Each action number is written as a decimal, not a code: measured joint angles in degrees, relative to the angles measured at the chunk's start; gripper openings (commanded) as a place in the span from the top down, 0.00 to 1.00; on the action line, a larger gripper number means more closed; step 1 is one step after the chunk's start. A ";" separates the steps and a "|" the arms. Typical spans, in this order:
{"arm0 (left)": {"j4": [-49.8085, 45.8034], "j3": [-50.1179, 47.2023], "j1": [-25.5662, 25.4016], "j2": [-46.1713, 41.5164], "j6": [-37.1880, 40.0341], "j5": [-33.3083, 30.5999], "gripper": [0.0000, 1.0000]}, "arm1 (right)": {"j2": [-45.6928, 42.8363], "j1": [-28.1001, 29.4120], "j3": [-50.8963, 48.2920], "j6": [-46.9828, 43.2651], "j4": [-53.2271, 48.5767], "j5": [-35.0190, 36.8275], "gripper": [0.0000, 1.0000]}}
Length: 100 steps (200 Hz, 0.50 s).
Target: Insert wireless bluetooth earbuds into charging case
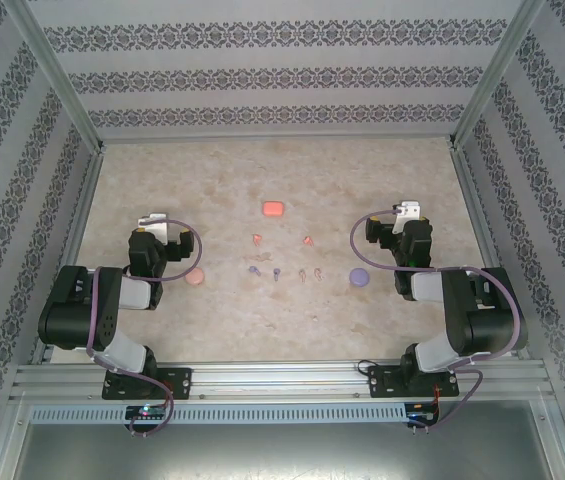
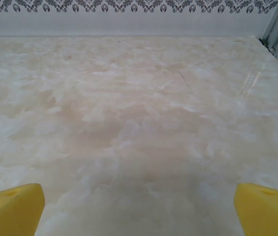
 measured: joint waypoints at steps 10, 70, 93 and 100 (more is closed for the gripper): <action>-0.17 0.13 0.00 0.00 0.00 0.02 0.01 | 0.00 0.00 0.00 0.00 0.02 0.02 0.02; -3.30 3.15 0.00 0.02 0.02 0.61 0.01 | 0.00 0.00 0.00 0.02 0.00 0.00 0.02; -4.83 4.81 0.00 0.02 0.04 1.38 0.01 | 0.00 -0.61 0.00 0.02 0.00 -0.83 0.02; -4.94 4.92 0.00 0.02 0.04 1.55 0.01 | 0.00 -0.76 0.00 0.02 0.00 -1.07 0.02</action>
